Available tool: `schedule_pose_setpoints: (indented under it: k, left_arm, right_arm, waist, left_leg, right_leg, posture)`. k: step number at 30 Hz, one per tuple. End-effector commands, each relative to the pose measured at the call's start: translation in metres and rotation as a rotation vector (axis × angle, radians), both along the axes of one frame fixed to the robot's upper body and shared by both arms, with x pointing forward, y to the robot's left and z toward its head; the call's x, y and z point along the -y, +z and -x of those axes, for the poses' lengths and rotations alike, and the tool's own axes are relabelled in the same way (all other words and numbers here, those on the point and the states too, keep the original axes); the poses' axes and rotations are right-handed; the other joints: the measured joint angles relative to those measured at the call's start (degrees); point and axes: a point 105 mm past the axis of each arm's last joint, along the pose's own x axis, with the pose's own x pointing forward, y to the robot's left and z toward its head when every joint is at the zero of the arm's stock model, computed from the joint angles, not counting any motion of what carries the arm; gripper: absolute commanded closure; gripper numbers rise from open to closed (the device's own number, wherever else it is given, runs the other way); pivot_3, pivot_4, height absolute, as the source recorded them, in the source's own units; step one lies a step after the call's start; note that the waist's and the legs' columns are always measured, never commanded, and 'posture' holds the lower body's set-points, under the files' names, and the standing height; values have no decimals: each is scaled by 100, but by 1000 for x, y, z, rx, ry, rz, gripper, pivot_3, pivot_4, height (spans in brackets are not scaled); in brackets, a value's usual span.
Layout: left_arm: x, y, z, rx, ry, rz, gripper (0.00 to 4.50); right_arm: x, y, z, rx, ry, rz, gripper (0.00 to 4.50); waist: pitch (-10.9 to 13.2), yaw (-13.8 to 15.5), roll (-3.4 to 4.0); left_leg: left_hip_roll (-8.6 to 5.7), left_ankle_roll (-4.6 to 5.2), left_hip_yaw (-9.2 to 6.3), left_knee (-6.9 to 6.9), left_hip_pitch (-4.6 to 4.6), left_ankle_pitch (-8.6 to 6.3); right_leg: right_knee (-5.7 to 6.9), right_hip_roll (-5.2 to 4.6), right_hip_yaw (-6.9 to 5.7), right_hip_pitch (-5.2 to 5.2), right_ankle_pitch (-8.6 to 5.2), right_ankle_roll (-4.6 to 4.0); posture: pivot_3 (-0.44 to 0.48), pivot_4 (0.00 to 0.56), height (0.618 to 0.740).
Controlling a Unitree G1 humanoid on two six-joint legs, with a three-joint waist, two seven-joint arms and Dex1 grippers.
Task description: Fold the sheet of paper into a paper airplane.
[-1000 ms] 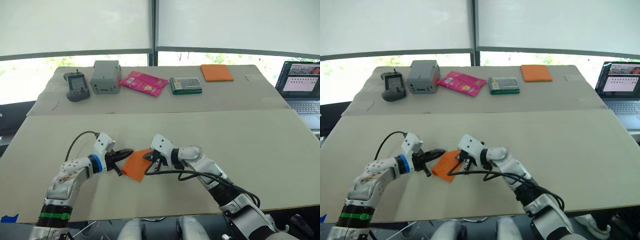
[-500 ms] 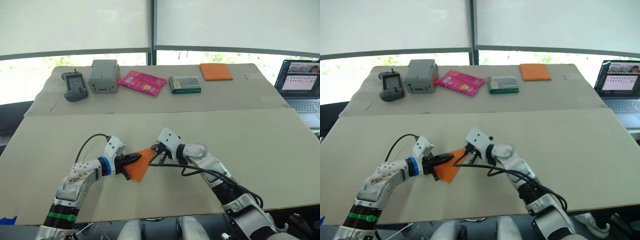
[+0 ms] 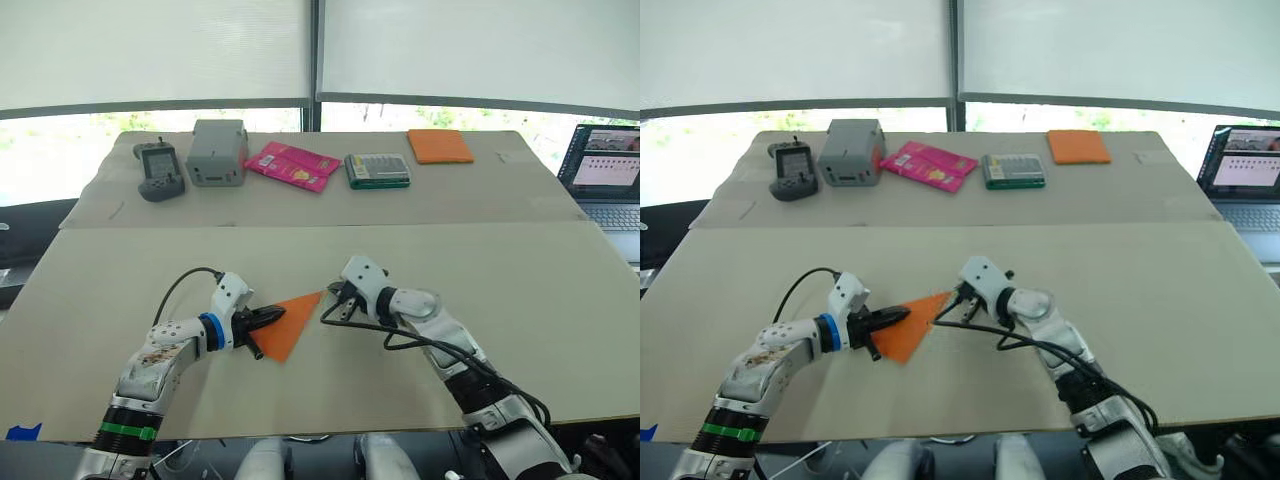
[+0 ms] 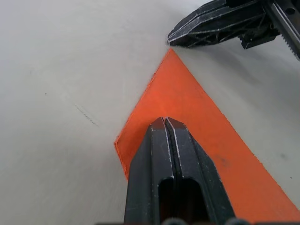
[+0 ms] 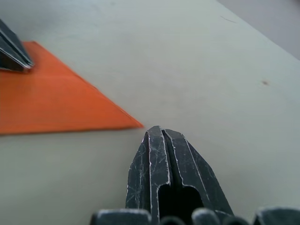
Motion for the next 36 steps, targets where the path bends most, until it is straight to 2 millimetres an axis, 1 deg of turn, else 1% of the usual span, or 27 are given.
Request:
schedule_pose_setpoints:
  k: [1,3,5,8,11,13,17,18,19,21,23,24,26,28,30,31,34,36]
  left_arm:
    - [1,13,1,36,3,47,4500]
    - [-5,30,1,58,19,120,4500]
    - [-12,43,2,57,36,188,4500]
    - [-35,59,6,56,84,246,4500]
    - [-51,61,10,40,112,213,4500]
    - [-57,58,13,17,120,167,4500]
    - [-57,56,16,-35,108,158,3386]
    - [-55,55,18,-54,89,154,2982]
    - [-51,54,20,-80,70,149,2710]
    - [-39,54,23,-141,36,153,1987]
    - [-38,49,10,-193,112,119,1327]
    - [-37,53,6,-211,122,142,986]
    - [-31,58,5,-323,96,218,330]
    - [-29,55,4,-437,91,172,330]
    - [-24,58,0,-525,60,155,330]
    - [-20,59,-5,-561,50,151,330]
    - [-10,61,-13,-600,17,130,330]
    - [-5,61,-14,-617,-13,107,330]
  right_arm:
    - [5,6,2,14,-4,-36,4468]
    - [0,28,5,59,34,-125,4468]
    - [0,39,9,75,64,-160,4468]
    - [2,52,18,79,149,-169,4468]
    - [0,59,27,86,232,-149,4468]
    - [-1,63,33,87,282,-132,4468]
    - [-3,64,40,87,346,-87,4500]
    - [-3,64,42,89,360,-66,4500]
    - [-3,62,43,88,372,-46,4500]
    - [-2,60,46,80,380,-37,4500]
    - [-1,58,47,74,377,-34,4500]
    - [-1,58,48,73,372,-34,4500]
    - [1,57,48,73,361,-34,4500]
    - [2,57,47,75,348,-34,4500]
    - [3,57,47,86,330,-33,4500]
    - [5,57,47,90,322,-33,4500]
    - [7,59,47,98,306,-33,4500]
    - [9,60,48,102,299,-33,4500]
  waist:
    - [0,1,0]
    - [2,1,-2]
    - [3,1,-2]
    - [4,-11,-3]
    - [5,-31,-2]
    - [5,-27,-1]
    - [7,-2,-2]
    - [8,3,-4]
    - [8,6,-4]
    - [9,23,-5]
    - [12,47,-8]
    - [15,51,-13]
    - [18,36,-18]
    - [19,25,-19]
    - [20,16,-20]
    - [20,4,-20]
    - [20,4,-20]
    - [20,-5,-21]
  left_leg:
    - [1,0,0,0,-1,0]
    - [2,0,0,0,-5,0]
    - [3,0,-2,0,-20,0]
    - [3,0,-2,2,-30,0]
    - [4,0,-2,0,-27,0]
    - [4,0,-1,-2,-26,0]
    - [2,0,-1,2,-26,0]
    - [2,0,-1,2,-26,0]
    - [2,0,-1,3,-27,0]
    - [2,0,-1,2,-27,0]
    - [1,0,-2,3,-28,0]
    - [0,0,-5,7,-29,0]
    - [1,0,-8,11,-27,1]
    - [-1,0,-8,9,-26,1]
    - [-4,0,-9,9,-27,1]
    - [-8,-1,-9,9,-28,2]
    - [-10,-2,-8,8,-28,2]
    - [-10,-3,-6,8,-29,3]
  right_leg:
    - [0,1,0,-1,0,0]
    - [0,3,0,-5,0,0]
    - [0,2,-1,-17,0,0]
    - [0,2,-1,-26,0,0]
    - [-3,4,-2,-25,0,0]
    - [-3,4,-2,-25,0,0]
    - [-4,4,-3,-22,0,0]
    - [-4,4,-4,-21,0,0]
    - [-4,4,-5,-21,0,0]
    - [-5,3,-6,-21,0,0]
    - [-6,2,-8,-20,0,1]
    - [-5,2,-11,-18,0,1]
    - [-2,5,-15,-14,1,0]
    - [2,6,-15,-15,0,0]
    - [2,10,-17,-18,0,0]
    - [1,13,-17,-19,0,1]
    - [-2,14,-18,-17,0,1]
    - [-4,12,-16,-18,0,0]
  posture:
    - [0,150,740]
    - [0,150,740]
    - [0,150,740]
    - [0,150,740]
    - [0,150,740]
    - [0,150,740]
    - [0,150,740]
    - [0,150,740]
    - [0,150,740]
    - [0,150,740]
    - [0,150,740]
    - [0,150,740]
    - [0,150,740]
    - [0,150,740]
    - [0,150,740]
    - [0,150,740]
    - [0,150,740]
    - [0,150,740]
